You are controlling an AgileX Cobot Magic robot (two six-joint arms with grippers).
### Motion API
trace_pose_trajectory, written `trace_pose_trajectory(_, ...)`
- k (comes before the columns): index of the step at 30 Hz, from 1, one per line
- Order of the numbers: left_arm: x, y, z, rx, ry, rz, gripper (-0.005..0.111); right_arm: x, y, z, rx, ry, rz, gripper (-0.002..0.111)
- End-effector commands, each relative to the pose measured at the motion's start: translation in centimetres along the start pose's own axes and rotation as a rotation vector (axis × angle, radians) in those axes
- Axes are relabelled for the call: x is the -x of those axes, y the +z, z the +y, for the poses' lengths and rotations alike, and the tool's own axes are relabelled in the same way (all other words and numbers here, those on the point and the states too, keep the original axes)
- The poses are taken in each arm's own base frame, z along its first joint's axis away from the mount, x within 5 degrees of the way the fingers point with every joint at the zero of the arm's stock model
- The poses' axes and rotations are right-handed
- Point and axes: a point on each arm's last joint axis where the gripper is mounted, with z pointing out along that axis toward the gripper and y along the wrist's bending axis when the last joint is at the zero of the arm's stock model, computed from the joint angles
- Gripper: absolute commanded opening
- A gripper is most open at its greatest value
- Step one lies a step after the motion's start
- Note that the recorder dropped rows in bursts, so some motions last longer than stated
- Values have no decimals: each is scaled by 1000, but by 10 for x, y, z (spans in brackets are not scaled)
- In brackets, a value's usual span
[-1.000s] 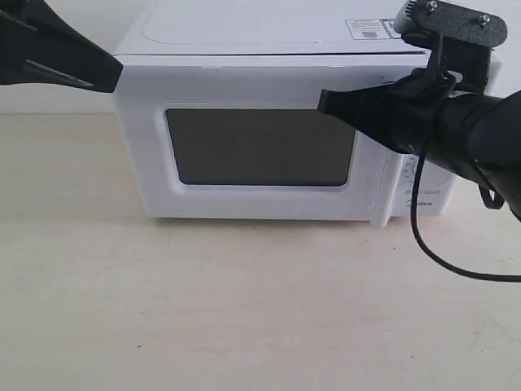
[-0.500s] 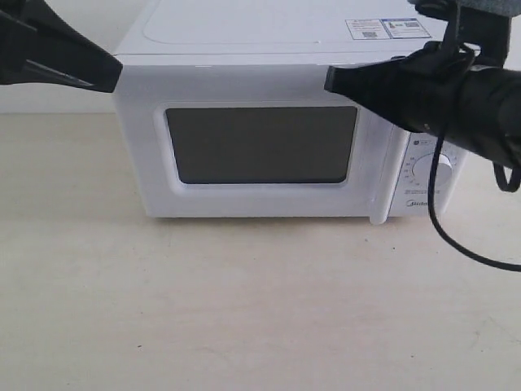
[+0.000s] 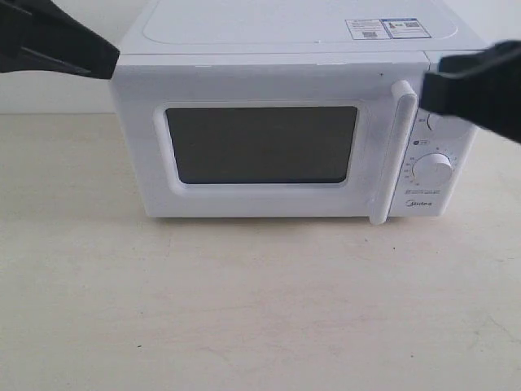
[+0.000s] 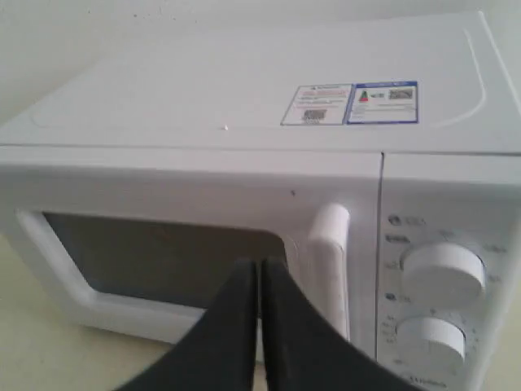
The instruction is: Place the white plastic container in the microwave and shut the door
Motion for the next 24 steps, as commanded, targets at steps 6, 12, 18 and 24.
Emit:
trace_pose_trajectory(6, 8, -27, -18, -39, -23, -134, 4, -50, -77, -29, 43, 52, -149, 0)
trace_pose_trajectory(12, 4, -58, -36, -27, 19, -224, 4, -60, -108, -38, 79, 91, -307, 0)
trace_pose_trajectory(18, -11, -76, -50, -36, -12, -344, 4, -60, -121, -41, 95, 109, -380, 0)
trace_pose_trajectory(24, -36, -90, -55, 36, -67, -519, 4, -60, -121, -41, 96, 110, -382, 0)
